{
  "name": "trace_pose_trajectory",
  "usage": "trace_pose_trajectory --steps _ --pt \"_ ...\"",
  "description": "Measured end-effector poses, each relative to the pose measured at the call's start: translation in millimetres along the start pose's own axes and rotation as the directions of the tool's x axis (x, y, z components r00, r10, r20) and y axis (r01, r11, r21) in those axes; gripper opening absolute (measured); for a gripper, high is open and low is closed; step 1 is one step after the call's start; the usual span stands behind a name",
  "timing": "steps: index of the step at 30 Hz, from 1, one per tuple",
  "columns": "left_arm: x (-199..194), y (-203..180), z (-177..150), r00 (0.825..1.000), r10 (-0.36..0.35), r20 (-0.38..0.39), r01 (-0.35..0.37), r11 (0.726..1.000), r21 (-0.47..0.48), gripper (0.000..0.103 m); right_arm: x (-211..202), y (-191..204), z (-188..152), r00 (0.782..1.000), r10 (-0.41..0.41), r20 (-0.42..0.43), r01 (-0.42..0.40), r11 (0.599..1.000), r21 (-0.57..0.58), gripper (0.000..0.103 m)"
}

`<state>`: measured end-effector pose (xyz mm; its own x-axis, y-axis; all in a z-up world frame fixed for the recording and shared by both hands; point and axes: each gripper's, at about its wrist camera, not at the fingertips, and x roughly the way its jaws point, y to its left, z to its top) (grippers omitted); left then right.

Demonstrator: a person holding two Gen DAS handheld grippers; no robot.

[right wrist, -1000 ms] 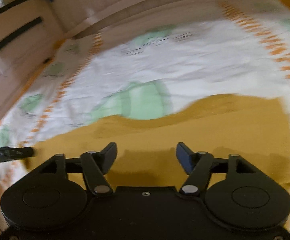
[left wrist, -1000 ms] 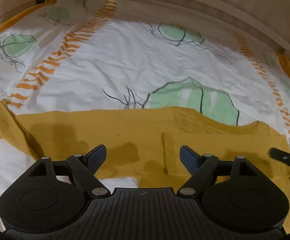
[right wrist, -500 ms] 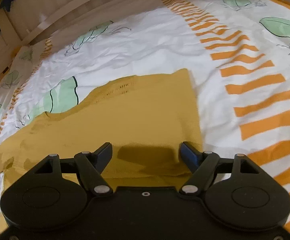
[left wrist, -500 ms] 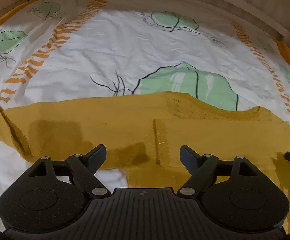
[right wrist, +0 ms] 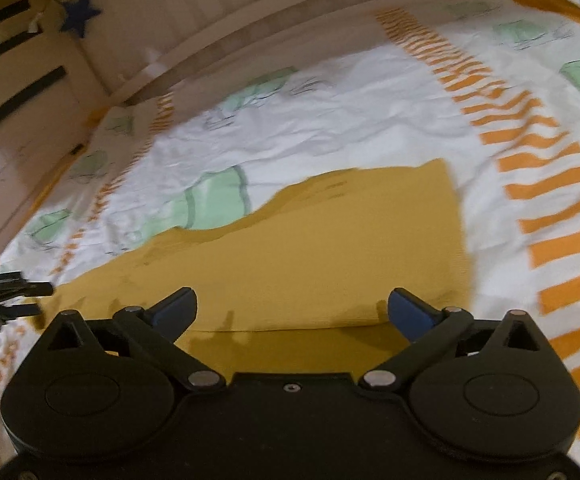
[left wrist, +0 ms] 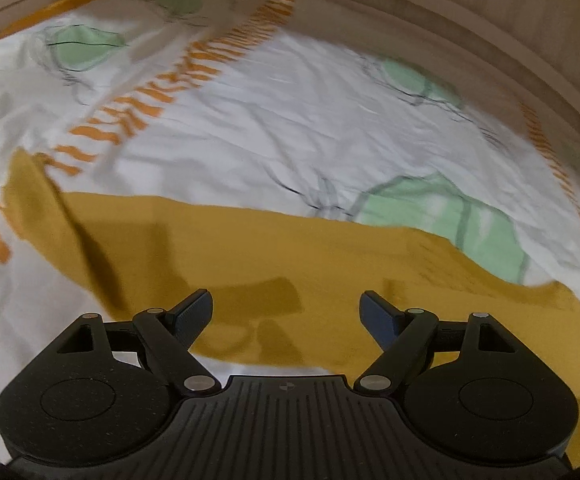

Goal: Fold small clothes
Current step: 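Move the left gripper to the cuff of the other sleeve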

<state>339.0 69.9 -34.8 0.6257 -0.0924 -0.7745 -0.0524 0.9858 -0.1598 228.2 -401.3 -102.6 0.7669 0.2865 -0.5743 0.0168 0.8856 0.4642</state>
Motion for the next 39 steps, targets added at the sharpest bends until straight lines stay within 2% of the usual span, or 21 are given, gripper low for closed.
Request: trace_pose_trajectory --steps 5,12,15,18,23,25,28,33,37,39 --pt "-3 39 12 0.996 0.073 0.048 -0.068 0.992 -0.109 0.080 2 15 -1 0.997 0.074 0.003 -0.074 0.997 0.005 0.103" --pt "0 87 26 0.978 0.191 0.082 -0.170 0.962 -0.212 0.080 8 30 -10 0.993 0.109 -0.036 -0.109 0.994 -0.010 0.103" --pt "9 108 26 0.965 0.255 0.062 -0.232 0.941 -0.247 0.080 12 34 -14 0.991 0.122 -0.060 -0.122 0.993 0.009 0.103" --pt "19 123 24 0.958 0.287 0.026 -0.269 0.922 -0.278 0.080 14 39 -17 0.986 0.149 -0.081 -0.148 0.989 0.013 0.103" --pt "31 126 19 0.952 0.305 -0.008 -0.297 0.921 -0.252 0.080 12 47 -18 0.982 0.163 -0.093 -0.166 0.986 -0.020 0.103" --pt "34 128 16 0.942 0.335 -0.032 -0.333 0.912 -0.240 0.080 11 48 -18 0.982 0.163 -0.094 -0.166 0.986 -0.023 0.103" --pt "34 136 8 0.917 0.396 -0.057 -0.397 0.884 -0.246 0.081 10 46 -18 0.983 0.162 -0.088 -0.164 0.986 -0.011 0.103" --pt "16 165 0 0.904 0.424 -0.057 -0.418 0.847 -0.329 0.081 10 48 -18 0.983 0.165 -0.086 -0.166 0.986 -0.006 0.103" --pt "6 190 -5 0.915 0.399 -0.069 -0.391 0.829 -0.399 0.081 11 51 -20 0.979 0.176 -0.099 -0.178 0.984 -0.013 0.103" --pt "4 198 -6 0.912 0.403 -0.072 -0.394 0.819 -0.418 0.081 12 53 -22 0.978 0.181 -0.105 -0.184 0.983 -0.019 0.103"
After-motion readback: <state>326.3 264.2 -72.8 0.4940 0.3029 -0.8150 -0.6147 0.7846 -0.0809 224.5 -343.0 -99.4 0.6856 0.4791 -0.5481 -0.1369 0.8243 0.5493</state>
